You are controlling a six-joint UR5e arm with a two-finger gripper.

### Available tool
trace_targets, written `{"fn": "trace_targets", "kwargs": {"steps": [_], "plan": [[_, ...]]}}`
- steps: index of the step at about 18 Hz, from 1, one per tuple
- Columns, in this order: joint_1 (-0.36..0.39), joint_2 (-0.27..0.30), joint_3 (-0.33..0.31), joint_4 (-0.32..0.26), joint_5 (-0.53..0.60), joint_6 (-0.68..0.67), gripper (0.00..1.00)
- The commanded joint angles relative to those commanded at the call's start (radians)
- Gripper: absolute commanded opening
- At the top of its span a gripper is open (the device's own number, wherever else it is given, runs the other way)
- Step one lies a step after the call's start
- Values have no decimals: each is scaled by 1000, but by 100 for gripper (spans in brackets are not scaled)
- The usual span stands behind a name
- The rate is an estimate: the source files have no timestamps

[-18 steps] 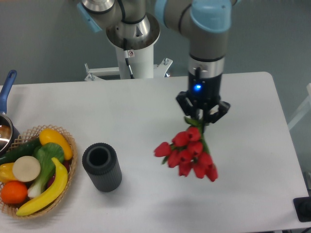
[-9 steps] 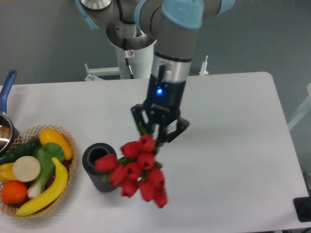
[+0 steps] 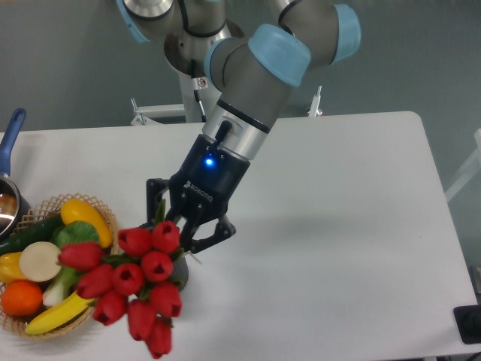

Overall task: Insert the flowers into the vase
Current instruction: 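Lower the tulip stems into the vase opening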

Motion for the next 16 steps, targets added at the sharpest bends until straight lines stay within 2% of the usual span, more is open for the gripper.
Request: {"fn": "trace_targets", "kwargs": {"steps": [2, 6, 9, 13, 16], "plan": [[17, 3, -9, 0, -51, 3, 0], [17, 3, -23, 3, -82, 18, 1], [38, 2, -67, 3, -154, 96, 3], [38, 6, -133, 3, -158, 142, 3], [31, 6, -144, 3, -158, 169, 3]]}}
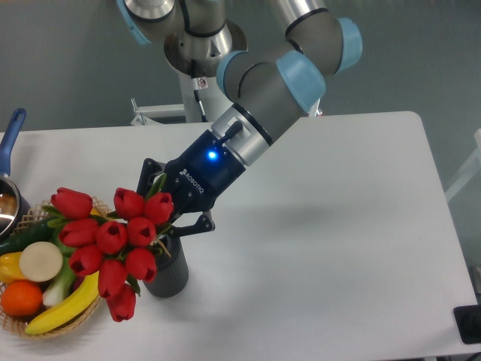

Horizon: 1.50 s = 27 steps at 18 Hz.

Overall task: Insert the flowers into the vase
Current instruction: 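Lower the tulip stems into the vase opening, then open the gripper to release the tulips and lift away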

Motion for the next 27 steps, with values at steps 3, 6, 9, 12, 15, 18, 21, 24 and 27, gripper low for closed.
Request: {"fn": "trace_targets", "kwargs": {"steps": [3, 6, 9, 12, 15, 18, 21, 24, 27], "plan": [[-3, -15, -2, 0, 2, 26, 3], [-9, -41, -2, 0, 2, 34, 4], [-12, -72, -12, -2, 2, 89, 5], [-14, -78, -55, -2, 2, 139, 5], [-12, -72, -124, -2, 3, 204, 6], [-5, -69, -161, -2, 3, 235, 7], [9, -72, -161, -2, 3, 236, 10], [26, -74, -172, -2, 3, 236, 12], [38, -74, -183, -2, 5, 242, 18]]}}
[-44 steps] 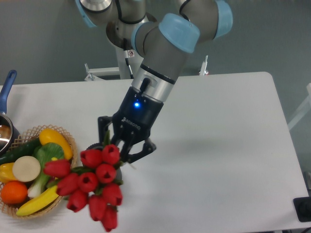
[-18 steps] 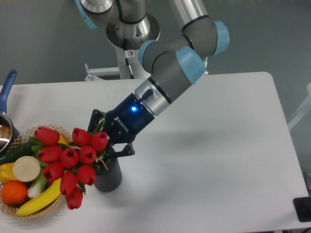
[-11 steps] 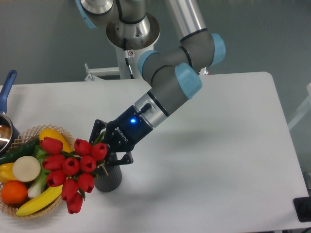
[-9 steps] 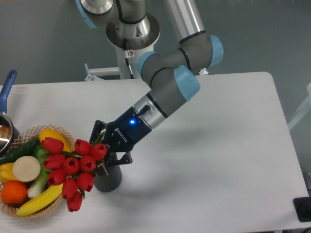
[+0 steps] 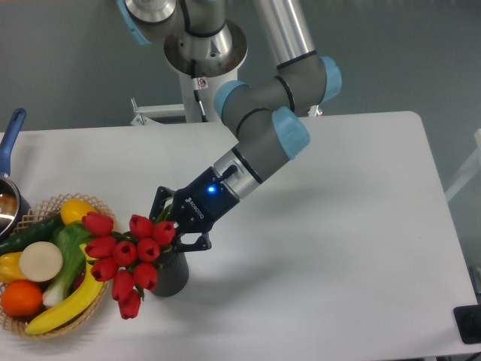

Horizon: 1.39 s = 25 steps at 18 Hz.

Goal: Insert the flowers into the vase

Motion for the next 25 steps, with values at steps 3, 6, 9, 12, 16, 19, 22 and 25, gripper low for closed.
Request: {"fn": "trace_targets", "kwargs": {"steps": [3, 6, 9, 12, 16, 19, 22, 25], "plan": [[9, 2, -15, -2, 3, 0, 33], [21, 5, -47, -2, 3, 8, 60], [37, 21, -72, -3, 5, 6, 95], [58, 52, -113, -3, 6, 8, 100], [89, 84, -149, -3, 6, 23, 100], [121, 98, -156, -3, 6, 28, 100], [176, 109, -150, -3, 6, 29, 100], [233, 124, -144, -3, 37, 29, 100]]}}
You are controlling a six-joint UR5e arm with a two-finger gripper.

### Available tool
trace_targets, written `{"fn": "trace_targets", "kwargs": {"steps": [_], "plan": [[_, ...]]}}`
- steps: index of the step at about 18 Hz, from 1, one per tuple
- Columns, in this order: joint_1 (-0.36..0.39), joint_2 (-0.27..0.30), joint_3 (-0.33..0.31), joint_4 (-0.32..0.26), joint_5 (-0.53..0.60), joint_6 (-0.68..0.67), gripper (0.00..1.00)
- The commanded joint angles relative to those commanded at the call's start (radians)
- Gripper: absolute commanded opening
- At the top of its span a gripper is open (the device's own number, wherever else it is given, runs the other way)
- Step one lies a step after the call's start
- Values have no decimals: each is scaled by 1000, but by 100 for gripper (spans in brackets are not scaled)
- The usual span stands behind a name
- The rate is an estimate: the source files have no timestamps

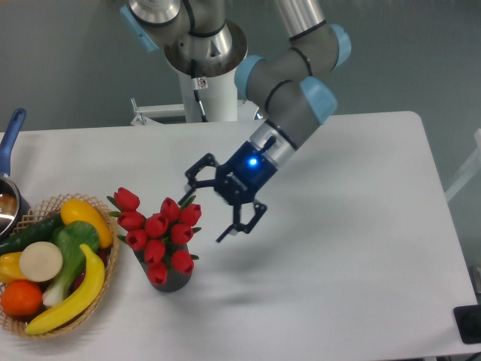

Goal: Insert the flowers into the vase

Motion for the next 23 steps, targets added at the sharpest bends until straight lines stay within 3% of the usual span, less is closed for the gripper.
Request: {"fn": "trace_targets", "kwargs": {"steps": [5, 10, 14, 16, 19, 21, 23], "plan": [[83, 11, 66, -3, 271, -9, 100], [128, 11, 89, -2, 607, 8, 100], [148, 9, 95, -14, 738, 78, 100], [143, 12, 92, -37, 794, 203, 100], [132, 20, 80, -81, 981, 340, 100], [111, 12, 65, -74, 1078, 351, 100], [109, 12, 63, -75, 1089, 351, 100]]}}
